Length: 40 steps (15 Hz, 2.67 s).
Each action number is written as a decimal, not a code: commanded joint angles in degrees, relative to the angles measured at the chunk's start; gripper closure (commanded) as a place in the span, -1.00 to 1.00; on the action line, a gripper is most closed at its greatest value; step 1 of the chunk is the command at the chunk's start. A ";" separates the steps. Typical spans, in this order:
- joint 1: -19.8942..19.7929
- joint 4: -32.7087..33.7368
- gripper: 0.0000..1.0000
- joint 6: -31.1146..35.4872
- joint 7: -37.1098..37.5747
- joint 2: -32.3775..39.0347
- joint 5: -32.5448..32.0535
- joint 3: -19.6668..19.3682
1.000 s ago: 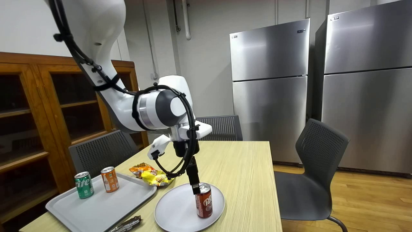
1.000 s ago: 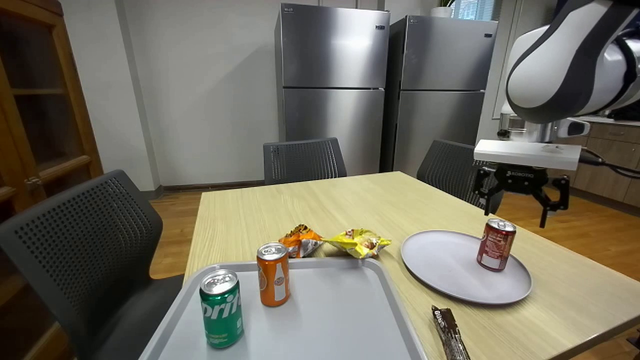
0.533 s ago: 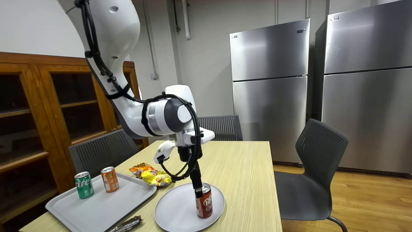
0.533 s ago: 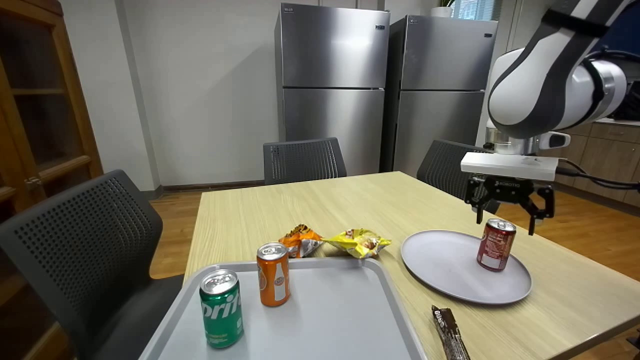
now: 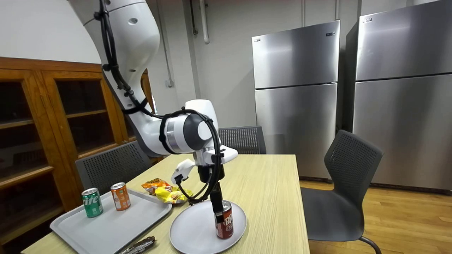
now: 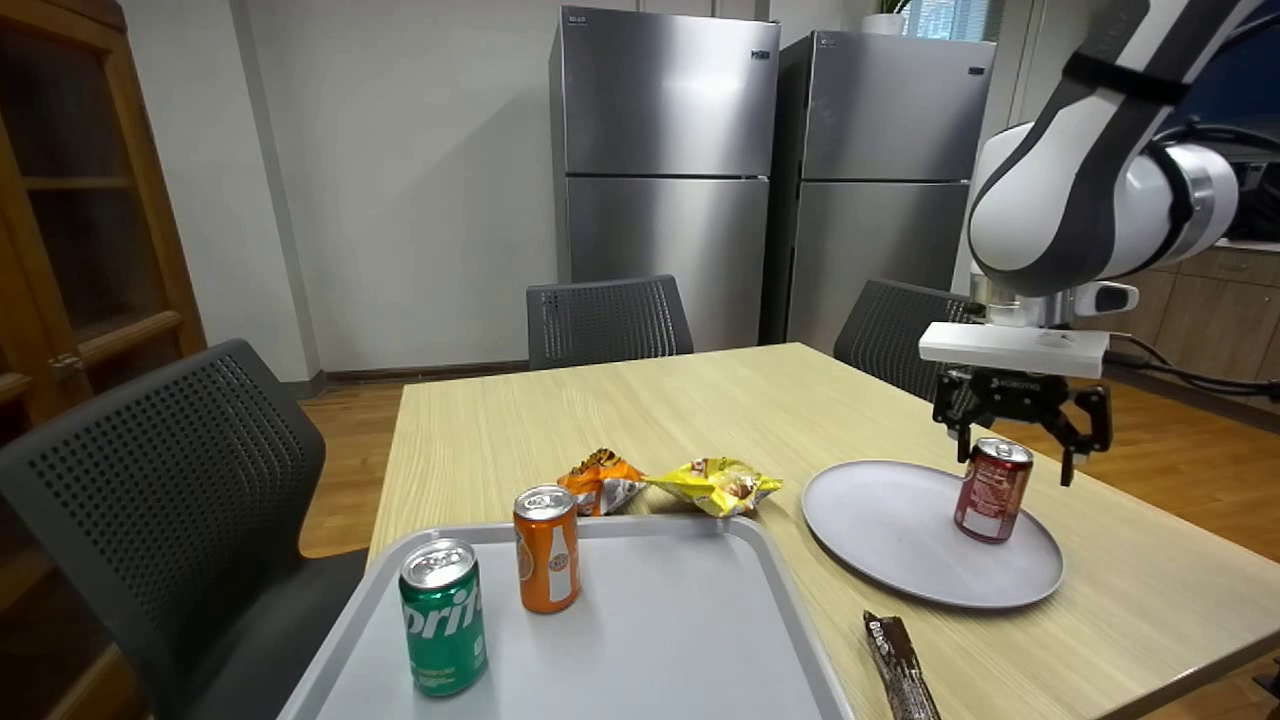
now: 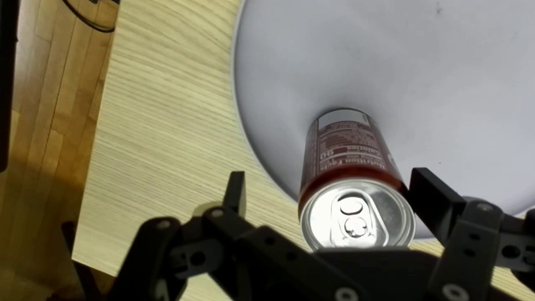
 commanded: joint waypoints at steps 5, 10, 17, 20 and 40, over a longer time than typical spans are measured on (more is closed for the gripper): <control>1.45 1.13 -1.00 0.08 1.00 0.58 1.36 -1.79; 1.16 1.24 -0.47 0.99 0.42 1.04 2.67 -1.78; 2.12 -0.89 0.20 1.64 1.16 -2.01 2.02 -2.32; 3.86 -3.21 0.20 2.08 2.36 -5.48 0.10 -2.63; 11.25 -6.76 0.20 -4.82 8.99 -18.20 2.62 19.99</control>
